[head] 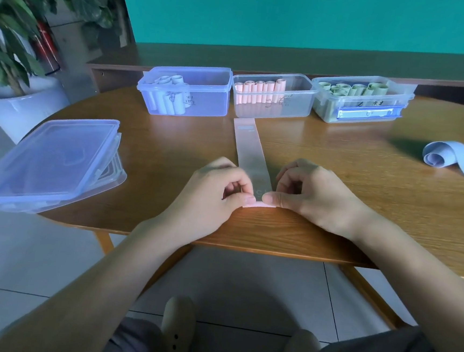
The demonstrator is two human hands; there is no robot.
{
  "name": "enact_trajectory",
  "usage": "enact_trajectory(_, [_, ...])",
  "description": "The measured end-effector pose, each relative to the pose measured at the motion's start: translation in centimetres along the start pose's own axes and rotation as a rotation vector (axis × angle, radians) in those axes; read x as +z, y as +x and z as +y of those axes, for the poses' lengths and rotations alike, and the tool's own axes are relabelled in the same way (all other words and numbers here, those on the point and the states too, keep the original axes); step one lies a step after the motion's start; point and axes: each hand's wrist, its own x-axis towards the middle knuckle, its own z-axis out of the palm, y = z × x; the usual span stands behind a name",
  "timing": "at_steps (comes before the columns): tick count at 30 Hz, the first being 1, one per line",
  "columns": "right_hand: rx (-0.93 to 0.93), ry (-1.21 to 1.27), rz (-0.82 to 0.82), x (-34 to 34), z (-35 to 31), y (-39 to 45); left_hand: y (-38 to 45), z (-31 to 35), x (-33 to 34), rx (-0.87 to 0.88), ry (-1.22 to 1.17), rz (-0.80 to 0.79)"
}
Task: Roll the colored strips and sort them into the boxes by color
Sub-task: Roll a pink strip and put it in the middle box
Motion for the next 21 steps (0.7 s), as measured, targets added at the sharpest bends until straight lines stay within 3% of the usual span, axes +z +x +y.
enact_trajectory(5, [-0.051, 0.047, 0.014, 0.3, 0.1, -0.1, -0.1, -0.1, 0.1, 0.101, 0.035, -0.064])
enact_trajectory(13, [-0.328, -0.015, 0.023, 1.2, 1.0, -0.7, 0.1, 0.0, 0.0, 0.074, 0.047, -0.048])
enact_trajectory(21, [-0.378, -0.123, 0.020, 0.8, 1.4, -0.9, 0.0, -0.1, 0.2, 0.089, 0.108, -0.020])
